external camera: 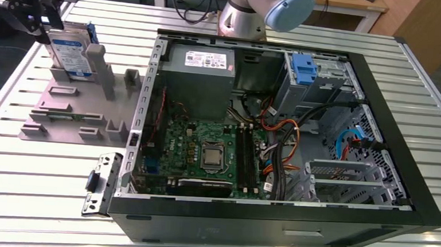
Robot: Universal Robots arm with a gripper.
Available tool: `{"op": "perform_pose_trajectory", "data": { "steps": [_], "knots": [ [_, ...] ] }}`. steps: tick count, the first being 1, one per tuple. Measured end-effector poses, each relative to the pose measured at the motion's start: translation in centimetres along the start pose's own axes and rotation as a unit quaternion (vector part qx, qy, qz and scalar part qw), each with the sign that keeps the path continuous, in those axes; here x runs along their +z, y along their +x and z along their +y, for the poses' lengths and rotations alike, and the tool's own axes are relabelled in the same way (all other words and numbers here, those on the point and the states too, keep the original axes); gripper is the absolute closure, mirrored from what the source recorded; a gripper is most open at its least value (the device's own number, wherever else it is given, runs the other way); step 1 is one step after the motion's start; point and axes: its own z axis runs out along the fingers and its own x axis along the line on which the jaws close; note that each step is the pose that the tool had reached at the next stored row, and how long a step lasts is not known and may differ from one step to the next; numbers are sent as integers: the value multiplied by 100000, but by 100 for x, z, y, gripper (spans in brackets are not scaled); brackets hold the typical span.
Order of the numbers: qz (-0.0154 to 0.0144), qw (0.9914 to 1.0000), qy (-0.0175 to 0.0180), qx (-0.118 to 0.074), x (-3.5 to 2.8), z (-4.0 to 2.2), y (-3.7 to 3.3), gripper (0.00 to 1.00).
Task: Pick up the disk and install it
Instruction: 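Pick up the disk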
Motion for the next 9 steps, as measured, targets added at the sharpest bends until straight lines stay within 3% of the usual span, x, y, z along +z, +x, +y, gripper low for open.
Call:
{"op": "perform_pose_trajectory", "data": {
  "steps": [9],
  "knots": [
    [26,99999,-11,-431,9,54,-123,47]
  ]
}}
